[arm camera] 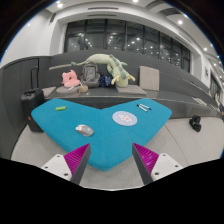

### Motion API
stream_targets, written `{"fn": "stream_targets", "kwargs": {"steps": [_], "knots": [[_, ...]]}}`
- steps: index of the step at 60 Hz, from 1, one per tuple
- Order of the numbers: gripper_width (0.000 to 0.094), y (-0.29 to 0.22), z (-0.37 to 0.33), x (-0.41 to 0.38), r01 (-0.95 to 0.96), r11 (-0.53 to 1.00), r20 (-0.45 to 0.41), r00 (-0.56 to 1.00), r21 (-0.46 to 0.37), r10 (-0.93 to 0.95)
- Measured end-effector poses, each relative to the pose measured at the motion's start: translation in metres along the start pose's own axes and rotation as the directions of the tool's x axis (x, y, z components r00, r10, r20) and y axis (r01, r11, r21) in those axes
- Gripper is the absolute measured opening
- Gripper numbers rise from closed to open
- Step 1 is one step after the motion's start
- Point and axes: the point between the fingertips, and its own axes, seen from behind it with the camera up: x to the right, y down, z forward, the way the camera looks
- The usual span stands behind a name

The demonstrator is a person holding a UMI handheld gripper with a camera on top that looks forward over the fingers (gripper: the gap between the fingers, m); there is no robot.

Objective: Arrange mouse

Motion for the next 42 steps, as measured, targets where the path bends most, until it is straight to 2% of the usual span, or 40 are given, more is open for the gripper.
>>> {"fn": "stream_targets", "kwargs": {"steps": [6,7,22,42], "knots": [[0.0859,-0.002,0.004,-0.009,0.005,1.000,0.006,1.000,0.009,-0.005],[0.0861,-0.002,0.028,-0.012,0.006,1.000,0.009,1.000,0.018,-0.006],[0.0855,0.002,0.074,-0.065,0.024,0.999,0.070,0.997,0.034,-0.026],[0.0857,0.029,0.171,-0.135,0.024,0.999,0.122,0.992,0.038,-0.029]]}}
